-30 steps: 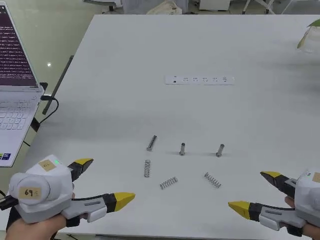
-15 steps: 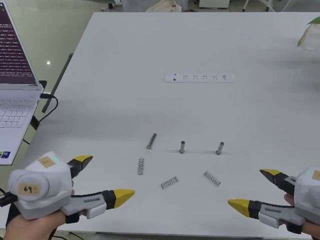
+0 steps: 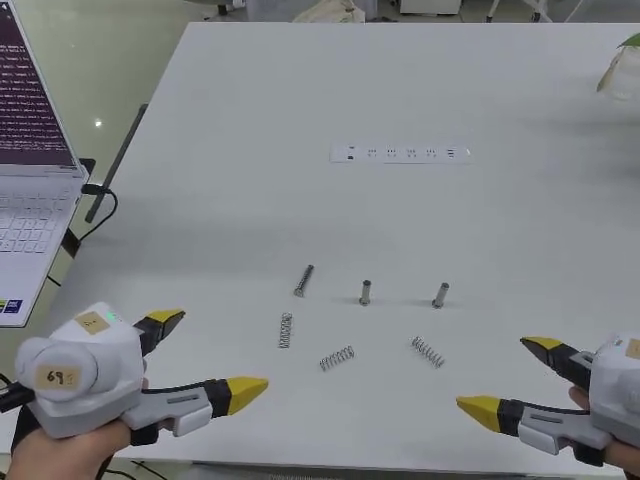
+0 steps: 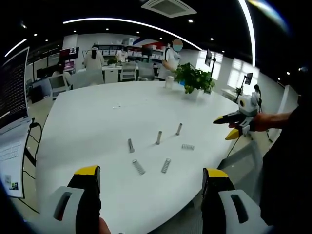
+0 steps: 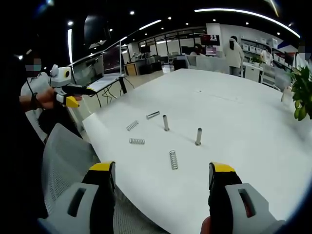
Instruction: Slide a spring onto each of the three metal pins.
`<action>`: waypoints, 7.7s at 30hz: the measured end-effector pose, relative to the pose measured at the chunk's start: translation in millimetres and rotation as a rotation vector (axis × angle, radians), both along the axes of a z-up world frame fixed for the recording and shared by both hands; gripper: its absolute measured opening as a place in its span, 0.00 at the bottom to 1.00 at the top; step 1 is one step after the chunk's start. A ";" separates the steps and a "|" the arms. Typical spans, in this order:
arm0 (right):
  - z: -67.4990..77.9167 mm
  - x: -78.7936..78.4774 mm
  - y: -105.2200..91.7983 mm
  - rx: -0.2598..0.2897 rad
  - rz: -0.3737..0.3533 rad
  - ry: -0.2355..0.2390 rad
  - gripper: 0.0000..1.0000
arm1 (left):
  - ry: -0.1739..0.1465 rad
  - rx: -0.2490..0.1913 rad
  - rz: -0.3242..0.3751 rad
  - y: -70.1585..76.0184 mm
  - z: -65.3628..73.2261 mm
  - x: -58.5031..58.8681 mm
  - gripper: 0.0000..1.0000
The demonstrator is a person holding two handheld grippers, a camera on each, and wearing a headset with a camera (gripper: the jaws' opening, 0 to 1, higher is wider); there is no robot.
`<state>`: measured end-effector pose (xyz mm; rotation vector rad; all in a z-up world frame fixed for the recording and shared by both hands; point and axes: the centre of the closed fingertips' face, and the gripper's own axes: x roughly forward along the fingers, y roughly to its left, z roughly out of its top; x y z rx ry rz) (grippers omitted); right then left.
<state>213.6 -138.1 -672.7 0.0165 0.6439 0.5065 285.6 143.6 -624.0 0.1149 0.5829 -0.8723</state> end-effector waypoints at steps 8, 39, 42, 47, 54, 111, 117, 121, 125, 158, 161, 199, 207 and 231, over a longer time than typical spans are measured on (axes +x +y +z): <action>-0.5 -0.9 1.4 0.000 0.002 0.002 0.77 | 0.001 -0.001 0.007 4.2 -1.7 1.0 0.83; 0.7 1.1 1.0 0.004 0.001 -0.001 0.76 | -0.004 0.004 0.002 3.3 0.9 5.7 0.83; 0.8 1.3 0.6 0.004 -0.001 -0.002 0.76 | -0.007 0.002 0.003 2.3 2.0 6.6 0.82; 0.3 0.9 1.5 0.007 -0.001 0.000 0.76 | -0.004 0.002 0.001 1.9 0.3 9.4 0.82; -0.2 -0.9 0.4 0.008 -0.008 0.003 0.75 | -0.002 0.009 -0.007 1.1 -1.2 13.2 0.82; -5.1 -8.6 -2.9 0.019 -0.032 0.027 0.72 | 0.064 0.026 -0.090 -63.4 -47.7 106.7 0.73; -3.9 -6.3 -3.9 0.017 -0.034 0.023 0.73 | 0.077 0.035 -0.089 -68.9 -57.0 113.8 0.69; -3.2 -4.9 -3.6 0.017 -0.035 0.023 0.72 | 0.083 0.048 -0.092 -70.1 -62.1 118.5 0.68; -2.9 -3.9 -3.0 0.016 -0.034 0.023 0.72 | 0.095 0.058 -0.084 -70.7 -69.4 126.0 0.66; -5.6 -4.6 -5.0 0.016 -0.051 0.034 0.72 | 0.173 0.086 -0.038 -99.7 -112.1 157.1 0.46; -5.5 -4.7 -6.0 0.016 -0.054 0.034 0.71 | 0.180 0.093 -0.039 -102.0 -116.5 157.9 0.43; -12.0 -6.1 -12.6 0.011 -0.060 0.058 0.70 | 0.207 0.175 -0.014 -117.3 -153.7 169.0 0.12; -11.9 -6.0 -13.0 0.014 -0.063 0.061 0.70 | 0.206 0.192 -0.006 -119.3 -159.0 170.7 0.08; -13.8 -6.4 -13.5 0.015 -0.061 0.067 0.70 | 0.175 0.306 -0.017 -125.0 -160.9 177.3 0.00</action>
